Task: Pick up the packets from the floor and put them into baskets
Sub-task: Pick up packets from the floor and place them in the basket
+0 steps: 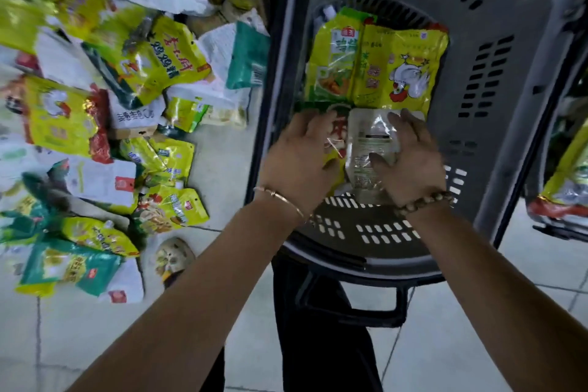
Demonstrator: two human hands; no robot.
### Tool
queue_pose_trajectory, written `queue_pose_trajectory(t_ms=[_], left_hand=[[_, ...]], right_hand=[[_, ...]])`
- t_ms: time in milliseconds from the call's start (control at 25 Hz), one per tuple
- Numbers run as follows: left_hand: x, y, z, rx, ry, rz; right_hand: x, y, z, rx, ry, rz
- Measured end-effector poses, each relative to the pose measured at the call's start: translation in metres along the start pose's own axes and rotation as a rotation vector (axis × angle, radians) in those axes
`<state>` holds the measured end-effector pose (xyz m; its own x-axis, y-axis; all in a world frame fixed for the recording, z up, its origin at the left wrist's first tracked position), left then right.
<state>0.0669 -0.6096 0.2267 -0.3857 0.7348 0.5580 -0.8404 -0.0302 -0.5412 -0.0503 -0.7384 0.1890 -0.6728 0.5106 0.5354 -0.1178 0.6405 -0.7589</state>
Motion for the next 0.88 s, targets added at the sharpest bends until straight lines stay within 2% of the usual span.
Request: queue_pose_trajectory(t_ms=[200, 440, 640, 880], left_hand=[[0.084, -0.075, -0.049, 0.058, -0.099, 0.202], [0.194, -0.12, -0.145, 0.228, -0.277, 0.377], [0.284, -0.113, -0.249, 0.373, -0.463, 0.488], [0.349, -0.071, -0.367, 0.493, -0.62, 0.48]], right_hand=[[0.024, -0.018, -0.107, -0.035, -0.199, 0.11], [0.057, 0.029, -0.242, -0.025, -0.362, -0.008], [0.084, 0.099, -0.326, 0.01, -0.457, -0.094], [0.096, 0.217, -0.372, 0.164, -0.368, -0.345]])
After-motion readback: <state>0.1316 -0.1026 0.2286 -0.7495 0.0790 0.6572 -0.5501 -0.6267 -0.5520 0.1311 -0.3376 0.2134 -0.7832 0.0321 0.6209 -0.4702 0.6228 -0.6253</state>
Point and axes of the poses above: each hand's wrist, its own x-axis away from the middle knuckle, its own y-axis out of the palm, z = x × y, the point moved 7 cm from there along -x, towards the middle knuckle, and after that the axes turned 14 degrees about -z, right-handed, at the moved point
